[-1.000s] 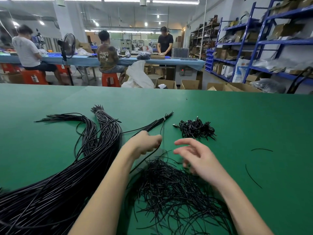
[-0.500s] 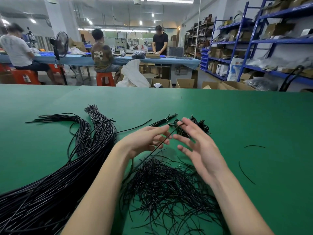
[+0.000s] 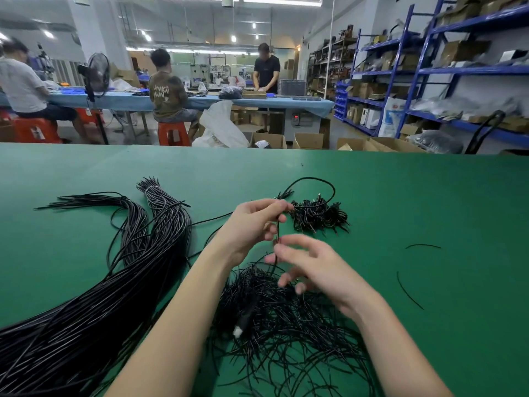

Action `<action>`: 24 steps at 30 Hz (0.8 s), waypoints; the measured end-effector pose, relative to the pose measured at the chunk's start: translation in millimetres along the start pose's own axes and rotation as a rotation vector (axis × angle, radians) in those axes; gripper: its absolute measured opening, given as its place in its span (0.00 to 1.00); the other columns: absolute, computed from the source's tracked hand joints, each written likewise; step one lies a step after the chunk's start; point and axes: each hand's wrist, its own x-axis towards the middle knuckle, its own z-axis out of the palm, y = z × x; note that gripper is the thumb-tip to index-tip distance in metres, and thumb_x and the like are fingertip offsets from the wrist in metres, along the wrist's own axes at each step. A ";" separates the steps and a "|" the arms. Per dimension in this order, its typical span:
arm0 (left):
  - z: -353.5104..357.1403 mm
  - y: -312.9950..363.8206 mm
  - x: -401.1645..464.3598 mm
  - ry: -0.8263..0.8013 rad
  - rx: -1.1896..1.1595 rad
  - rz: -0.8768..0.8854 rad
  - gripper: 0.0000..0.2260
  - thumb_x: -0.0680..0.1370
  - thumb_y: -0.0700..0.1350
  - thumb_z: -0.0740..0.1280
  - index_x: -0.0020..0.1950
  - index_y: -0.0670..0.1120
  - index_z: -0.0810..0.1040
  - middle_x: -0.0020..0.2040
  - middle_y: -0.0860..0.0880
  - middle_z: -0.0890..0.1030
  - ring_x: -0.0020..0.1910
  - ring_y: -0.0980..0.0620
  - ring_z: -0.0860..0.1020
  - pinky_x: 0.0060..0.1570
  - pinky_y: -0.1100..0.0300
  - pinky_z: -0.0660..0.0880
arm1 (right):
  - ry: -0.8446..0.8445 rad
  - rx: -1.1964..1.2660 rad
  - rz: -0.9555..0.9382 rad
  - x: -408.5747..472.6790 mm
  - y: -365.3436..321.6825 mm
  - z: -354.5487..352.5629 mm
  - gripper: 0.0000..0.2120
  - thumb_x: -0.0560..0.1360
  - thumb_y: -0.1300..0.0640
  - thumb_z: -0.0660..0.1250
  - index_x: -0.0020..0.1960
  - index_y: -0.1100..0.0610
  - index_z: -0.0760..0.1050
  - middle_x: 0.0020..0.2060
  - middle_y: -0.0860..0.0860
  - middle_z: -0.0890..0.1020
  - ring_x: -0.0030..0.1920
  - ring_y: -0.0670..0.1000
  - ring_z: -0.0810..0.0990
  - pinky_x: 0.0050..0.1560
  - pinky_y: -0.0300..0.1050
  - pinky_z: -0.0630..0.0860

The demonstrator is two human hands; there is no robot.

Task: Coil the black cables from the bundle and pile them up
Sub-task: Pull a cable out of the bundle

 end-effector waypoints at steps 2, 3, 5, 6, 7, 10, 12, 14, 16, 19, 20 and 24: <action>2.5 0.0 0.3 0.045 -0.041 0.018 0.07 0.81 0.45 0.68 0.52 0.43 0.85 0.36 0.53 0.80 0.28 0.59 0.72 0.29 0.69 0.71 | -0.068 -0.057 -0.040 0.6 2.2 4.0 0.09 0.80 0.52 0.69 0.58 0.54 0.80 0.48 0.50 0.88 0.35 0.47 0.81 0.30 0.36 0.74; 3.4 0.2 -0.1 0.064 -0.070 0.025 0.07 0.81 0.44 0.68 0.52 0.43 0.84 0.36 0.53 0.81 0.28 0.58 0.73 0.30 0.69 0.73 | -0.057 -0.027 -0.072 0.7 2.1 4.9 0.06 0.80 0.55 0.69 0.54 0.56 0.81 0.45 0.51 0.88 0.34 0.46 0.80 0.29 0.35 0.73; 3.7 1.8 -0.8 0.090 -0.124 0.031 0.08 0.81 0.45 0.66 0.54 0.42 0.82 0.39 0.51 0.84 0.30 0.57 0.77 0.32 0.67 0.76 | -0.006 0.122 -0.132 0.8 -2.4 4.0 0.04 0.79 0.57 0.70 0.50 0.57 0.83 0.40 0.51 0.86 0.32 0.46 0.79 0.28 0.35 0.74; 3.4 2.3 -1.2 0.096 -0.119 0.031 0.09 0.82 0.45 0.65 0.56 0.42 0.81 0.42 0.50 0.85 0.32 0.55 0.79 0.33 0.66 0.77 | 0.028 0.213 -0.155 1.0 -5.8 2.0 0.05 0.78 0.57 0.71 0.50 0.56 0.84 0.38 0.51 0.85 0.32 0.45 0.79 0.28 0.35 0.74; 3.0 2.7 -1.9 0.100 -0.077 0.028 0.10 0.83 0.46 0.64 0.58 0.43 0.81 0.45 0.49 0.86 0.35 0.54 0.80 0.34 0.65 0.77 | 0.073 0.305 -0.173 0.9 -9.1 -1.1 0.07 0.76 0.55 0.71 0.50 0.55 0.85 0.38 0.50 0.85 0.32 0.45 0.79 0.28 0.34 0.75; 0.0 0.4 -3.8 0.058 0.126 -0.012 0.11 0.84 0.47 0.61 0.59 0.45 0.80 0.52 0.46 0.85 0.40 0.53 0.82 0.35 0.64 0.77 | 0.226 0.602 -0.204 1.2 -14.0 -13.0 0.12 0.75 0.58 0.69 0.56 0.60 0.82 0.41 0.53 0.86 0.35 0.45 0.82 0.32 0.34 0.78; -2.8 -2.0 -6.5 -0.037 0.227 -0.069 0.10 0.84 0.45 0.61 0.57 0.45 0.81 0.53 0.46 0.85 0.43 0.52 0.82 0.41 0.61 0.77 | 0.306 0.775 -0.223 0.4 -14.4 -20.1 0.09 0.79 0.63 0.66 0.57 0.63 0.79 0.43 0.55 0.87 0.39 0.47 0.85 0.37 0.35 0.80; -4.1 -4.1 -9.3 -0.172 0.371 -0.082 0.09 0.83 0.44 0.63 0.60 0.48 0.80 0.54 0.49 0.85 0.47 0.53 0.82 0.48 0.59 0.77 | 0.356 0.877 -0.233 0.7 -12.7 -23.2 0.07 0.81 0.66 0.63 0.57 0.63 0.78 0.45 0.56 0.87 0.44 0.50 0.87 0.41 0.36 0.82; 0.1 -5.3 -11.9 -0.340 0.506 -0.041 0.11 0.82 0.48 0.67 0.64 0.56 0.76 0.60 0.55 0.83 0.56 0.58 0.81 0.55 0.59 0.78 | 0.367 0.904 -0.245 3.0 -9.0 -22.2 0.07 0.82 0.66 0.62 0.56 0.64 0.78 0.47 0.58 0.87 0.49 0.52 0.88 0.45 0.37 0.82; 18.2 -8.0 -12.2 -0.437 0.348 -0.026 0.17 0.83 0.56 0.63 0.71 0.57 0.70 0.67 0.59 0.76 0.68 0.61 0.74 0.67 0.55 0.74 | 0.356 0.782 -0.242 6.4 -1.7 -14.6 0.09 0.83 0.67 0.60 0.57 0.66 0.79 0.49 0.58 0.87 0.52 0.53 0.87 0.48 0.38 0.82; 24.2 -8.6 -11.3 -0.399 0.274 -0.026 0.19 0.83 0.58 0.59 0.73 0.55 0.70 0.68 0.57 0.76 0.69 0.60 0.73 0.68 0.54 0.73 | 0.356 0.717 -0.226 7.1 -0.8 -11.3 0.10 0.83 0.66 0.60 0.57 0.65 0.80 0.50 0.57 0.87 0.51 0.52 0.87 0.47 0.37 0.82; 32.7 -13.5 -3.8 -0.110 0.084 0.045 0.20 0.85 0.57 0.53 0.74 0.55 0.72 0.69 0.57 0.77 0.67 0.59 0.75 0.66 0.58 0.73 | 0.321 0.410 -0.006 5.4 -4.1 -10.2 0.10 0.83 0.57 0.64 0.57 0.58 0.83 0.49 0.53 0.88 0.35 0.45 0.84 0.32 0.36 0.77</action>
